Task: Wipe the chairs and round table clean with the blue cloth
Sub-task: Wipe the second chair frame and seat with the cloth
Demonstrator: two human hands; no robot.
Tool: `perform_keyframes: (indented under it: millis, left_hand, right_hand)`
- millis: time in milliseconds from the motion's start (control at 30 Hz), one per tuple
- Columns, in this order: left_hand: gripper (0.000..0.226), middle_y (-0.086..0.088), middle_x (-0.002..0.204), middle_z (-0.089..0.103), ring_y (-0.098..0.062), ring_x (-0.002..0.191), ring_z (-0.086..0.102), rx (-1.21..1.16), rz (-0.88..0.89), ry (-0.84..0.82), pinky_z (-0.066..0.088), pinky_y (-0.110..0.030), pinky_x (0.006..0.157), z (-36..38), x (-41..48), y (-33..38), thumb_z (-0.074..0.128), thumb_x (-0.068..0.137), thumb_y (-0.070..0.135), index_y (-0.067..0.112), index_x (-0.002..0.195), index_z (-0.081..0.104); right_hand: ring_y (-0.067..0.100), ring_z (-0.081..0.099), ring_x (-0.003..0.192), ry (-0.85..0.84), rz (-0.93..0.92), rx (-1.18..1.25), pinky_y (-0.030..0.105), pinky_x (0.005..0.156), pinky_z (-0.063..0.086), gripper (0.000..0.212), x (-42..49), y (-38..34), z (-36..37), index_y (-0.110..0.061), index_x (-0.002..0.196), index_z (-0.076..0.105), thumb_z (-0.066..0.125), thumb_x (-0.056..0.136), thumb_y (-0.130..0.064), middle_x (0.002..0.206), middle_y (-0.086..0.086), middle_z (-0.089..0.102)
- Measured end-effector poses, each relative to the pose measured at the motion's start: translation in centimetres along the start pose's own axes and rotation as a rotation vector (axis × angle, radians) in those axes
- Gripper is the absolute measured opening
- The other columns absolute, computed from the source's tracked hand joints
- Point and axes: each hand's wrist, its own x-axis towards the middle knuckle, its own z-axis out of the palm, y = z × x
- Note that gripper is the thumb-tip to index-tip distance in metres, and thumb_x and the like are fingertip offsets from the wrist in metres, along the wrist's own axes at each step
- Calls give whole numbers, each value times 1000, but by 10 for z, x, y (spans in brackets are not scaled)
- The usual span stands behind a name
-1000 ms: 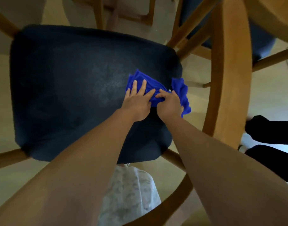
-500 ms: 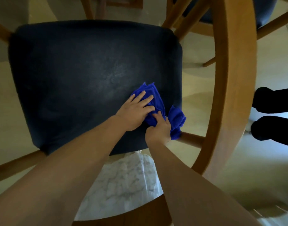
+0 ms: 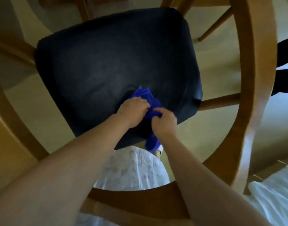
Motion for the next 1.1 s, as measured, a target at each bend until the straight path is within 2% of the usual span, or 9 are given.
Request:
perform_keyframes:
  millis: [100, 167, 300, 433, 533, 667, 833, 933, 1100]
  left_hand:
    - [32, -9, 131, 54, -30, 121, 46, -67, -127, 166, 36, -41, 102, -22, -1, -14, 39, 98, 23, 10, 119, 59]
    - [36, -10, 144, 41, -30, 131, 36, -34, -184, 176, 30, -40, 107, -35, 0, -28, 37, 99, 24, 7, 125, 54]
    - [40, -11, 149, 32, -29, 136, 28, 145, -229, 82, 24, -41, 109, -33, -16, -56, 34, 100, 25, 4, 131, 48]
    - [37, -6, 157, 12, -26, 143, 11, 326, -215, -63, 16, -43, 113, -14, -50, -66, 39, 98, 23, 13, 132, 50]
    - [37, -6, 157, 1, -28, 143, 3, 375, -327, -192, 12, -44, 114, -12, -74, -60, 40, 97, 27, 19, 132, 51]
    - [45, -10, 155, 4, -31, 134, 24, 547, -510, -432, 28, -41, 105, -24, -93, -53, 52, 91, 27, 17, 135, 45]
    - [38, -8, 138, 33, -27, 122, 37, 658, -484, -338, 34, -39, 98, -25, -99, -44, 51, 90, 28, 18, 127, 50]
    - [40, -8, 137, 35, -27, 123, 37, 599, -505, -327, 34, -39, 98, -18, -105, -39, 51, 90, 29, 17, 128, 49]
    - [37, -7, 131, 39, -26, 119, 41, 534, -520, -282, 35, -38, 95, -5, -108, -32, 49, 92, 27, 18, 127, 48]
  right_hand:
    - [22, 43, 126, 76, -246, -20, 17, 101, 25, 44, 18, -34, -16, -7, 125, 56, 50, 83, 1, 133, 9, 52]
    - [25, 27, 136, 30, -336, -52, 26, 111, 19, 55, 38, -51, -8, -11, 137, 42, 53, 84, -5, 146, 11, 36]
    - [29, -1, 143, -15, -73, -119, 51, 115, 1, 57, 46, -61, 40, -36, 142, 30, 48, 89, -32, 158, 3, 3]
    - [30, 6, 141, -43, -187, -230, 51, 115, 3, 54, 16, -44, 79, -34, 141, 33, 49, 89, -33, 156, 0, 10]
    - [30, 10, 140, -103, -226, -282, 50, 114, 9, 53, -5, -39, 92, -33, 140, 35, 50, 89, -34, 155, 0, 15]
    - [33, 6, 139, -245, -332, -387, 53, 112, 6, 57, -35, -36, 108, -34, 138, 37, 57, 85, -41, 154, 0, 13]
    - [38, -2, 139, -432, -523, -682, 61, 110, 0, 80, -51, -31, 118, -33, 144, 27, 61, 77, -61, 155, 0, 5]
    - [38, 11, 137, -355, -683, -850, 58, 108, 13, 69, -47, -27, 114, -29, 142, 32, 58, 83, -52, 151, -1, 18]
    - [38, 25, 130, -446, -1006, -1107, 56, 101, 29, 58, -43, -4, 102, -35, 140, 34, 56, 87, -44, 148, -2, 24]
